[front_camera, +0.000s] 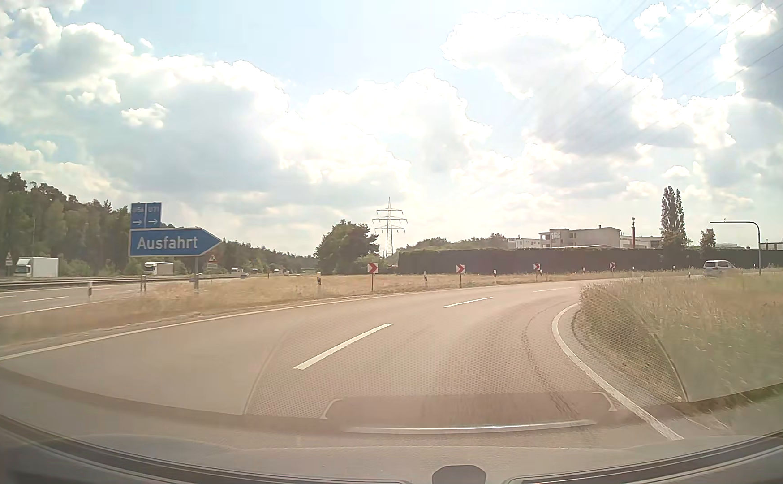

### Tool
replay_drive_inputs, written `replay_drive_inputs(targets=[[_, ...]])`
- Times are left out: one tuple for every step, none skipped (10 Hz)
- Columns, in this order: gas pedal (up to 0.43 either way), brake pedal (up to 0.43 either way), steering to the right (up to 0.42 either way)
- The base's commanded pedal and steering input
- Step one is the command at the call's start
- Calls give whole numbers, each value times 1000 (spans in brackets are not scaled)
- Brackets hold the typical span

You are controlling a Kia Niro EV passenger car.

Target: Follow the waypoints while adhering to traffic rules and regulations

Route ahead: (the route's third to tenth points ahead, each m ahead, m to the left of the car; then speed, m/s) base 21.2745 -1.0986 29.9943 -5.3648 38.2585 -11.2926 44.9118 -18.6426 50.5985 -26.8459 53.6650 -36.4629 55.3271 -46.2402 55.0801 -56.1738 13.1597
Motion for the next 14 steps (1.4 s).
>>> replay_drive_inputs(targets=[[0, 201, 81], [0, 189, 81], [0, 177, 82], [0, 171, 82], [0, 171, 81], [0, 171, 82], [0, 171, 84], [0, 171, 88], [0, 171, 90], [0, 165, 92], [0, 140, 92], [0, 116, 94], [0, 73, 95], [0, 49, 97]])
